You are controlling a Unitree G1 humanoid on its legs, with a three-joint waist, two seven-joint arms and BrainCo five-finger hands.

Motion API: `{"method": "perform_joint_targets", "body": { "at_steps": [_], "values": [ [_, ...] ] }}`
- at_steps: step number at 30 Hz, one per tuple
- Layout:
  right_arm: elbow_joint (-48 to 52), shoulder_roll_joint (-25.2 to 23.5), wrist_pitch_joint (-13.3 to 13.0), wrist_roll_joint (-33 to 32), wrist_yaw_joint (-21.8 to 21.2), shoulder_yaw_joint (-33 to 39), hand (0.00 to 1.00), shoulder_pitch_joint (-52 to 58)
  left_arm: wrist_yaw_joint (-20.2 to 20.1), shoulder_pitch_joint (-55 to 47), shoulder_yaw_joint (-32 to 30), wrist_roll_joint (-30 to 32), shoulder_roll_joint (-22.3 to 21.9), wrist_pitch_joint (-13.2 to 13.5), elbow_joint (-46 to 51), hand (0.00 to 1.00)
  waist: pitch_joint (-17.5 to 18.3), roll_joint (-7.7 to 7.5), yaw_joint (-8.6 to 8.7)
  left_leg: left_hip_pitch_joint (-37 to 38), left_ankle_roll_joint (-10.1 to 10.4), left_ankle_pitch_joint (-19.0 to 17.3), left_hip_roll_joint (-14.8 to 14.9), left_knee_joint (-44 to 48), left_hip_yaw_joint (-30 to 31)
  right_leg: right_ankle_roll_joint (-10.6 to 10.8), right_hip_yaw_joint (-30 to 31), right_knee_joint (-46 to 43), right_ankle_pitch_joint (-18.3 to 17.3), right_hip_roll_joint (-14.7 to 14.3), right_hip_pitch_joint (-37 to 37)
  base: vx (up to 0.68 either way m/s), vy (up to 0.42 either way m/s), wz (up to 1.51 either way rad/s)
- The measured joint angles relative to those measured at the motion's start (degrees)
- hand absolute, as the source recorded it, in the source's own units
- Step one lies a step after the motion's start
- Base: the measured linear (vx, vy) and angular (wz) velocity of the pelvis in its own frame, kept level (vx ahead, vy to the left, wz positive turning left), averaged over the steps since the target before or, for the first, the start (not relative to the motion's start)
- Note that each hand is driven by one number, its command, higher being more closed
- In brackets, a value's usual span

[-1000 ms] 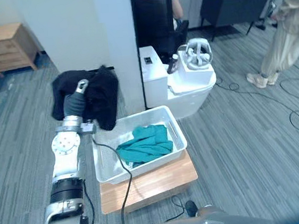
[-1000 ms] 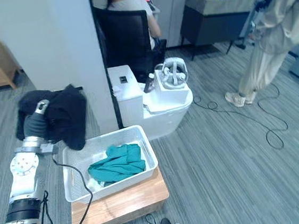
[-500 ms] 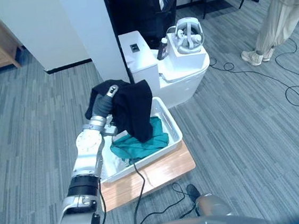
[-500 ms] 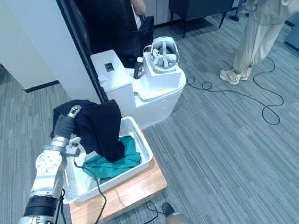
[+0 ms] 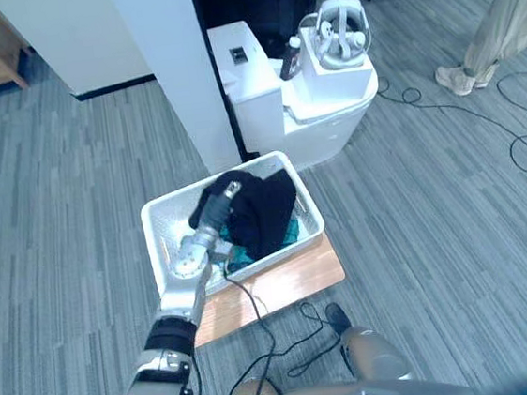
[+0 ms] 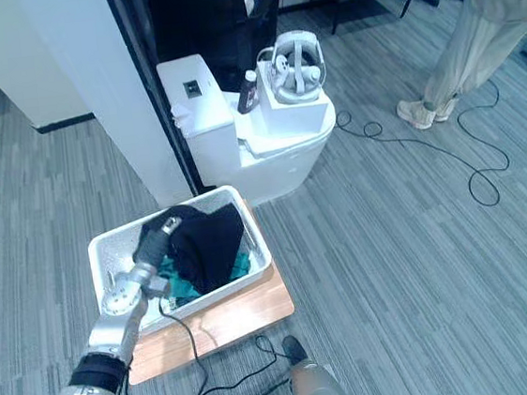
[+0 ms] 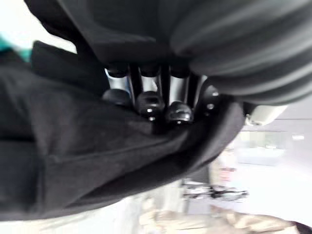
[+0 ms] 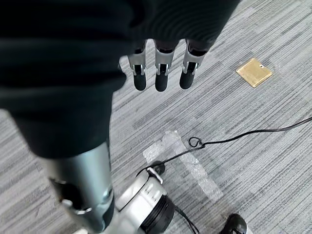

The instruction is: Tidy the bed and pick cloth on bed and put in laundry

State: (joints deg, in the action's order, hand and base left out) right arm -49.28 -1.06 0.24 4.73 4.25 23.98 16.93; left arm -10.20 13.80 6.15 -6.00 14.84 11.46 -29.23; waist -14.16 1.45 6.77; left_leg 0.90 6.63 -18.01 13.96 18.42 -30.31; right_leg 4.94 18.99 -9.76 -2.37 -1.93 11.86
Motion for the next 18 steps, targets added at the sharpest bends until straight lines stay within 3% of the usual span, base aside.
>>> {"method": "perform_joint_targets", "body": {
  "at_steps": [4,14,17,18],
  "values": [
    [0.2,0.18,-0.05,0.01,0.28,-1.08,0.0,-1.59,4.41,0.03,-0.55,5.16,0.07,-0.08,-3.4,1.0,-0.71,0.19,0.05,-0.96,0.0,0.0,-0.19,0.19,-0.46,0.09,0.14,-0.77,-0.06,0.1,1.37,-0.01,0.009,-0.04],
    [0.64,1.42,-0.18,0.09,0.94,-2.65,0.0,-3.38,8.17,0.86,-4.07,14.97,-0.11,-1.59,-7.43,1.0,-2.48,0.68,0.23,-2.55,-0.01,0.01,0.02,0.82,-1.31,0.29,0.52,-1.34,-0.12,-0.09,3.52,-0.01,0.005,-0.04],
    [0.65,1.77,-0.67,0.12,1.09,-2.68,0.0,-3.59,8.82,1.93,-4.14,21.29,-0.09,-1.95,-9.34,1.0,-2.62,0.85,0.25,-2.69,-0.03,0.02,0.02,0.8,-1.68,0.29,0.56,-1.33,-0.12,-0.09,3.77,0.0,0.0,0.0],
    [0.7,1.81,-0.68,0.14,1.09,-2.68,0.0,-3.61,8.66,2.1,-4.12,23.54,-0.07,-2.18,-9.35,0.0,-2.76,0.89,0.25,-2.66,-0.04,0.03,0.02,0.8,-1.86,0.29,0.58,-1.34,-0.12,-0.08,3.78,0.0,0.0,0.0]
  ]
}}
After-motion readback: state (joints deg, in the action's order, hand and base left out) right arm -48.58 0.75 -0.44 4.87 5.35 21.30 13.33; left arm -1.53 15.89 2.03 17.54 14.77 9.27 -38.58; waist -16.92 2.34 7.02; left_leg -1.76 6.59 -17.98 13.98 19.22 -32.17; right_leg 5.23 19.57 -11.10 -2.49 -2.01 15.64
